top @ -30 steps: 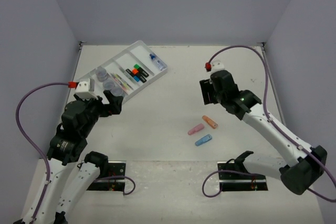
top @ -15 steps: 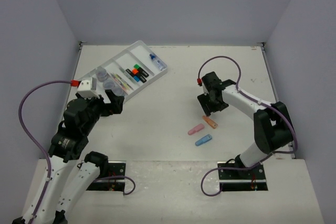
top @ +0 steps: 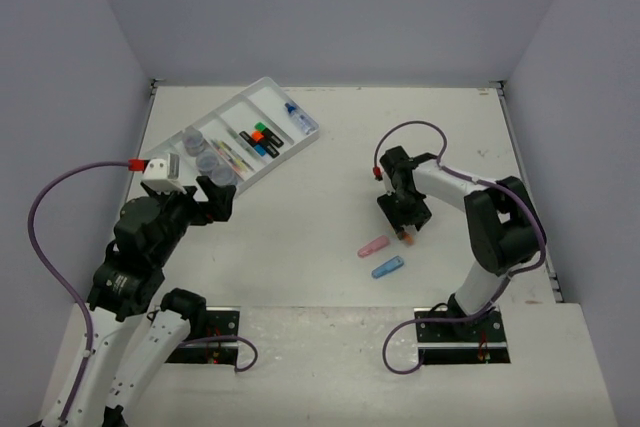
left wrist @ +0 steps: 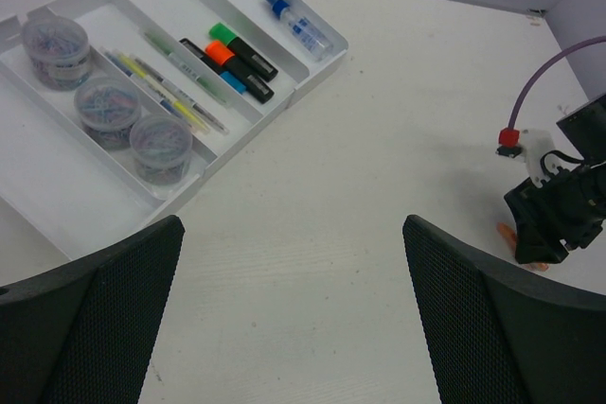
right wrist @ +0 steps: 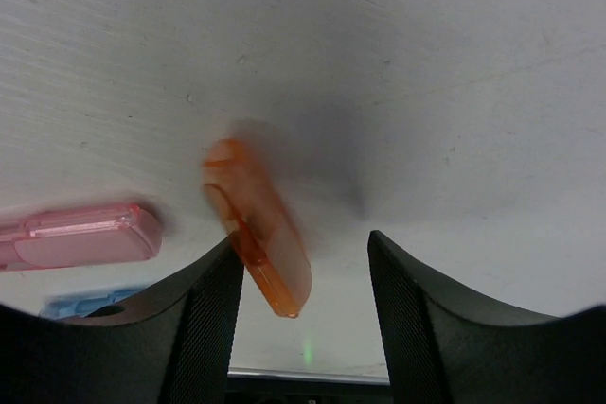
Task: Sort the stationery into containers
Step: Pick up the stationery from the center of the board.
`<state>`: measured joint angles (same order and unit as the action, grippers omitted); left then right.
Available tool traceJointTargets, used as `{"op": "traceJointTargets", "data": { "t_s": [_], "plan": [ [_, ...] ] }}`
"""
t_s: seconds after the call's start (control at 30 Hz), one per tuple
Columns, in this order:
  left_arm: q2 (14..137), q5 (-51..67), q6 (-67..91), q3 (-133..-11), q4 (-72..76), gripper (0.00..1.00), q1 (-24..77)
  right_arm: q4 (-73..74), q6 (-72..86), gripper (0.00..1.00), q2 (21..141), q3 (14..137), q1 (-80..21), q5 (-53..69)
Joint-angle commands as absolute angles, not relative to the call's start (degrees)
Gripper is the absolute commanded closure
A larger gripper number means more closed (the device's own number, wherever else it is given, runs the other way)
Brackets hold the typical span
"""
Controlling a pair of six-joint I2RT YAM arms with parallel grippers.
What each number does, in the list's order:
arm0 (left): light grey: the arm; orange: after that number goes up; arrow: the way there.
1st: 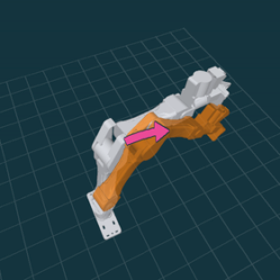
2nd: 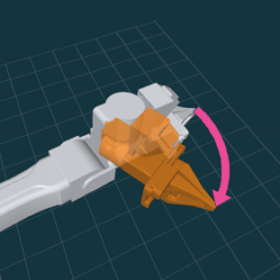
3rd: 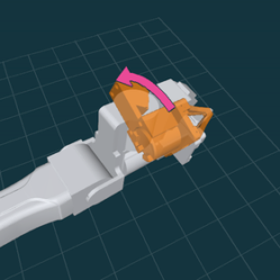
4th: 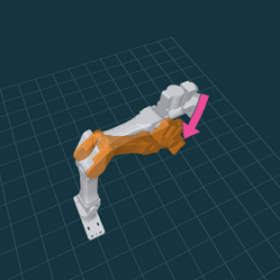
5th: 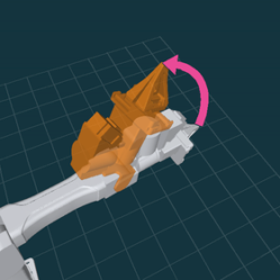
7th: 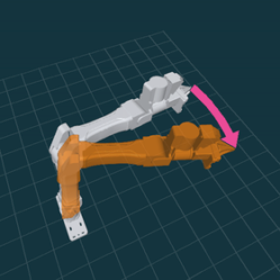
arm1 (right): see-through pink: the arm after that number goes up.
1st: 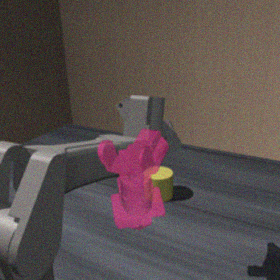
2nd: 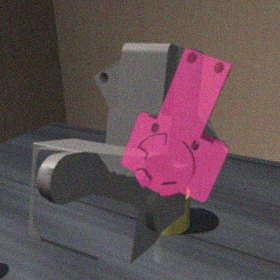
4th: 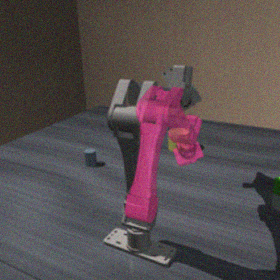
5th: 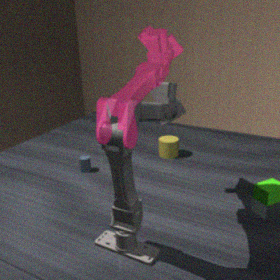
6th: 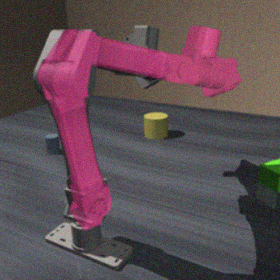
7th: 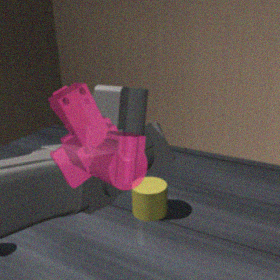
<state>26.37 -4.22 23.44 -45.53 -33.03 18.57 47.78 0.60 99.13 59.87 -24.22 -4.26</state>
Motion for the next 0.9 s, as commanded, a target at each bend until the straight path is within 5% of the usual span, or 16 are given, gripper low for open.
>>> {"op": "traceJointTargets", "data": {
  "t_s": [0.0, 0.13, 0.33, 0.6, 0.87],
  "plan": [
    [26.1, -3.3, 23.0, -45.2, -30.2, 0.0, 19.1, 49.8, 0.5, 0.49, 103.5, 62.8, -23.6, -1.8],
    [25.9, -3.5, 23.0, -45.2, -30.2, 0.0, 19.1, 50.0, 0.3, 0.6, 104.8, 64.7, -22.8, -0.5],
    [27.7, -3.4, 23.1, -45.6, -30.4, 0.0, 19.1, 49.9, 2.0, 0.99, 103.5, 67.5, -22.7, -3.1],
    [31.9, 8.2, 29.3, -44.8, -25.5, 0.0, 19.1, 43.2, 8.3, 1.0, 83.5, 67.3, -25.8, 3.5],
    [41.5, 26.1, 46.8, -32.7, 8.0, 0.0, 21.8, 15.5, 17.1, 1.0, 72.1, 61.0, -48.0, 5.5]
  ]
}}
